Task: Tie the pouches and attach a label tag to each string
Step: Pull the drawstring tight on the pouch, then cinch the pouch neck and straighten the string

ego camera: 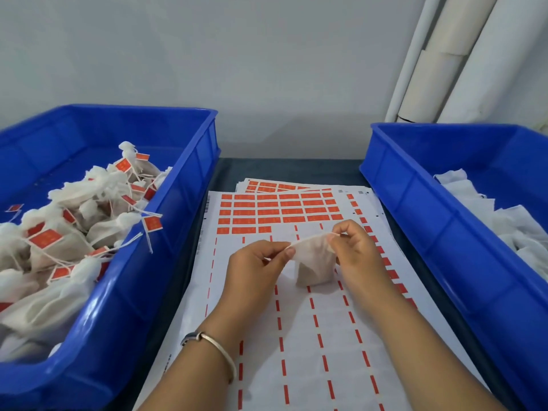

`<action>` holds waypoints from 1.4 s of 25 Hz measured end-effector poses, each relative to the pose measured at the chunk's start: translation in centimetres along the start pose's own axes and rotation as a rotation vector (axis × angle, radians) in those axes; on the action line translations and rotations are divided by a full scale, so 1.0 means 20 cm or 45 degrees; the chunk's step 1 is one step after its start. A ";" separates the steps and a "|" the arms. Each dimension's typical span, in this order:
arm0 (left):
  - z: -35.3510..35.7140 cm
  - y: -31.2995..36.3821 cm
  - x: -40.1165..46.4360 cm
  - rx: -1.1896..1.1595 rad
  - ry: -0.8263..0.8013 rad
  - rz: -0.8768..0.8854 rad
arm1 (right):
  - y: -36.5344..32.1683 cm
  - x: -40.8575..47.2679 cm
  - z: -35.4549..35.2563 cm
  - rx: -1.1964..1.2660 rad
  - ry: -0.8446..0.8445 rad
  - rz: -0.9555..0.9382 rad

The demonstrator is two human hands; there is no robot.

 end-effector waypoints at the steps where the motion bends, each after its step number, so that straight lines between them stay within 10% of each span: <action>1: 0.00 0.00 -0.01 -0.004 0.000 0.024 | 0.01 0.00 0.00 0.021 -0.013 -0.002; 19: -0.04 0.20 -0.08 0.226 0.142 0.588 | -0.11 -0.15 0.03 -0.319 -0.068 -0.635; 30: -0.17 0.15 -0.05 0.471 0.382 0.355 | -0.11 -0.12 -0.02 -0.371 -0.057 -0.605; 35: -0.16 0.14 -0.05 0.332 0.396 0.265 | -0.04 -0.10 0.03 -0.276 -0.377 -0.367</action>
Point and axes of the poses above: each hand's wrist, its own x-axis towards the middle knuckle, its own z-axis out of the palm, y = z × x, the point moved 5 cm from there along x, towards the middle knuckle, and after that the axes turned 7 degrees about z, right-handed, at the moved point
